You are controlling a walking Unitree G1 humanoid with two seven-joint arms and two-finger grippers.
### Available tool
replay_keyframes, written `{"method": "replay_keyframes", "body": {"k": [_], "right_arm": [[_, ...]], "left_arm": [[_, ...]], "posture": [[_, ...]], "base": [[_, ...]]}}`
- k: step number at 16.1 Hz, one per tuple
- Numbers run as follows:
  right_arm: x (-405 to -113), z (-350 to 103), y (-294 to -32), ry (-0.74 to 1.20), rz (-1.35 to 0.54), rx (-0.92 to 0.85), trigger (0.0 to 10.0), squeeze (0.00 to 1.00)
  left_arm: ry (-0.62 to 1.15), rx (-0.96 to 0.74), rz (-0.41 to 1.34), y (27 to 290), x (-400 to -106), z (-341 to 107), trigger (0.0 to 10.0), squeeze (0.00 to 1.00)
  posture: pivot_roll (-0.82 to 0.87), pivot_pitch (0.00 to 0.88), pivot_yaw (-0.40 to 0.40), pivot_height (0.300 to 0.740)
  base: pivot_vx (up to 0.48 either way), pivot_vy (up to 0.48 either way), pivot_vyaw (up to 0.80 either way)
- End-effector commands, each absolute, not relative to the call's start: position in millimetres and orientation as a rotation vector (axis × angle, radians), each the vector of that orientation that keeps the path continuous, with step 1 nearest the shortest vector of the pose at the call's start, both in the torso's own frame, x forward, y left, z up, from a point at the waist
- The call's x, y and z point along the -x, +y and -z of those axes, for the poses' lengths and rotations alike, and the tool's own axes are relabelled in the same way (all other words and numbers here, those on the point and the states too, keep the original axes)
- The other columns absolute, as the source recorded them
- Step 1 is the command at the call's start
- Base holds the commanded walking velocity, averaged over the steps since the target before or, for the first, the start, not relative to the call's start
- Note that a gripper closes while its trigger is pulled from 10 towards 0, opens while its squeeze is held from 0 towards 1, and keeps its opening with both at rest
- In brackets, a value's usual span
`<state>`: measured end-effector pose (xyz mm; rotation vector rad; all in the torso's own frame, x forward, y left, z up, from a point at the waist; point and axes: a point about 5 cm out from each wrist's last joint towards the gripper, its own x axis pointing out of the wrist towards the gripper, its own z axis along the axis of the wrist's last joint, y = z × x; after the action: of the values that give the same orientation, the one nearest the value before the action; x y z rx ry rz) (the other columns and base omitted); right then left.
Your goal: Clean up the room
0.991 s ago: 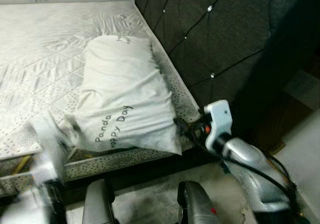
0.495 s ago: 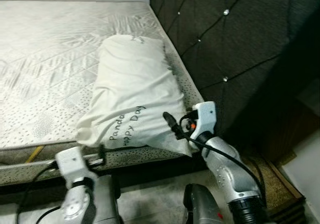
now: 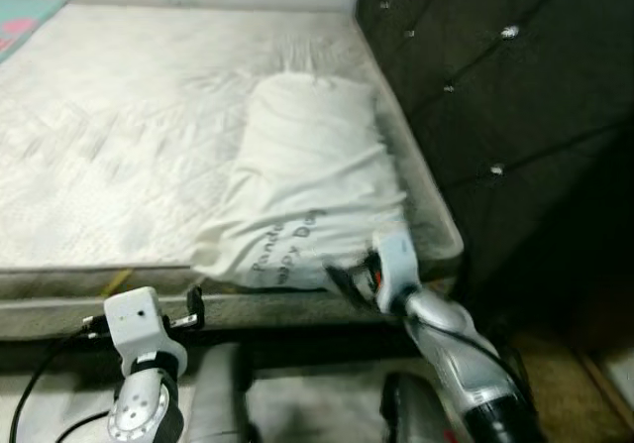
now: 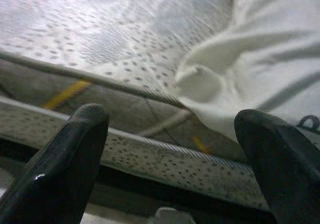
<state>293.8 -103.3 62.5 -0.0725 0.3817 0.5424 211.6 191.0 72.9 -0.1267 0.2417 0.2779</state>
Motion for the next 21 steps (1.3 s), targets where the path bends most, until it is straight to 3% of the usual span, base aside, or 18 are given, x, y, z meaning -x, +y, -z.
{"method": "replay_keyframes", "body": {"k": [1,5,8,15,21], "right_arm": [[-293.4,-59.4,-100.5,0.424,-0.592,0.108,10.0,0.0],[-303.4,-67.7,-105.4,0.415,-0.632,0.116,10.0,0.0],[-301.6,-74.7,-94.4,0.383,-0.681,0.062,10.0,0.0],[-287.8,-93.5,-46.2,0.274,-0.716,-0.127,10.0,0.0],[-283.0,-96.7,-50.7,0.217,-0.695,-0.114,10.0,0.0]], "left_arm": [[0.262,0.123,-0.295,191.9,-207.7,-73.3,10.0,0.0],[0.273,0.12,-0.297,193.6,-201.3,-75.6,10.0,0.0],[0.27,0.122,-0.294,193.9,-202.0,-79.4,10.0,0.0],[0.227,0.15,-0.278,192.8,-212.5,-91.6,10.0,0.0],[0.192,0.111,-0.238,192.9,-214.2,-94.3,10.0,0.0]], "posture": [[-0.03,0.082,-0.063,0.565],[-0.02,0.1,-0.061,0.565],[-0.01,0.115,-0.057,0.565],[0.01,0.135,-0.06,0.565],[-0.01,0.133,-0.058,0.565]], "base": [[0.0,0.0,0.0],[0.0,0.0,0.0],[0.0,0.0,0.0],[0.0,0.0,0.0],[0.0,0.0,0.0]]}}
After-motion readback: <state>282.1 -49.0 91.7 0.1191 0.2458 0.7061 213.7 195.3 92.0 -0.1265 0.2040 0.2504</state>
